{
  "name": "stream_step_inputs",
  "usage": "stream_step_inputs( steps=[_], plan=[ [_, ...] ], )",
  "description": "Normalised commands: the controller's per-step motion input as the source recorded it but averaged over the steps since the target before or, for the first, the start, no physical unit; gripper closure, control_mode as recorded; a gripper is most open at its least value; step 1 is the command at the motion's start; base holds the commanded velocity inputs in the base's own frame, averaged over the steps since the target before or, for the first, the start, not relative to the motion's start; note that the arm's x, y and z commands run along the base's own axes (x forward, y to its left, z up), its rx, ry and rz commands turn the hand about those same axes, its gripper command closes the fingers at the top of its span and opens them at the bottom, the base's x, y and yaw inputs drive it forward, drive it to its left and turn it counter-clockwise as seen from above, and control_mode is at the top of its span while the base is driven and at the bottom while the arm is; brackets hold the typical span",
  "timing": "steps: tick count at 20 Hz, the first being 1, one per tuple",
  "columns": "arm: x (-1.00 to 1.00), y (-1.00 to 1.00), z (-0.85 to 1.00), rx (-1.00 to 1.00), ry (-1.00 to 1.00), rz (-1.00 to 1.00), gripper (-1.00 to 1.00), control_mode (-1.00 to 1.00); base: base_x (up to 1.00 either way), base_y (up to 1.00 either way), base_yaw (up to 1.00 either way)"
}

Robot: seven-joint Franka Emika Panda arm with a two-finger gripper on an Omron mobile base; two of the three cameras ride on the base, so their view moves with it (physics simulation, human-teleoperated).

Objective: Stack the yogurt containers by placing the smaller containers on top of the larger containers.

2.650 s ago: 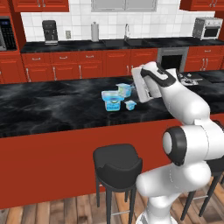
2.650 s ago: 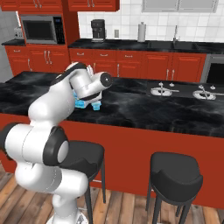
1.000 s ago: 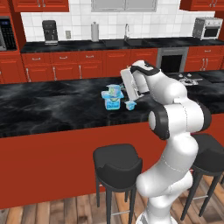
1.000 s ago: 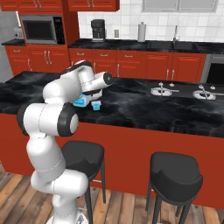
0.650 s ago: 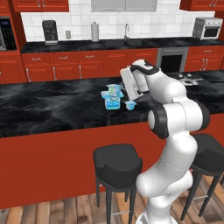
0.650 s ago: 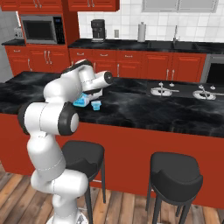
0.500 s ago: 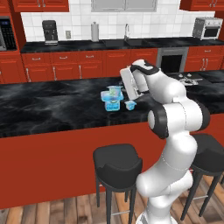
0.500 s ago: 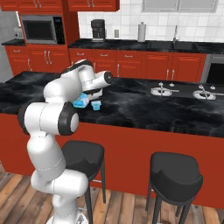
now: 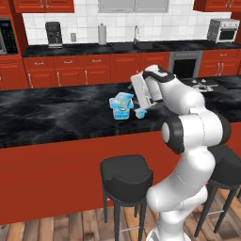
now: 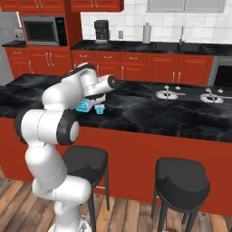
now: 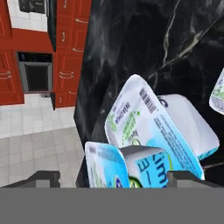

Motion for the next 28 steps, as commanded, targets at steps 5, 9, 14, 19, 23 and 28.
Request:
stream_step_inputs(
  steps=[5,9,14,19,23,28],
  plan=[
    [-0.41,-0.04,0.05,0.03,-0.05,0.00,-1.00,-1.00,0.00,0.00,0.00],
    [-0.51,-0.15,0.16,0.07,-0.09,0.00,-1.00,-1.00,0.00,0.00,0.00],
    [-0.48,-0.20,0.11,0.08,-0.06,0.00,-1.00,-1.00,0.00,0.00,0.00],
    [-0.36,-0.24,0.00,0.00,-0.07,0.00,-1.00,-1.00,0.00,0.00,0.00],
    [-0.15,-0.18,0.08,0.00,-0.01,0.00,-1.00,-1.00,0.00,0.00,0.00],
    [-0.08,-0.01,0.40,-0.06,-0.01,-0.09,-1.00,-1.00,0.00,0.00,0.00]
  ],
)
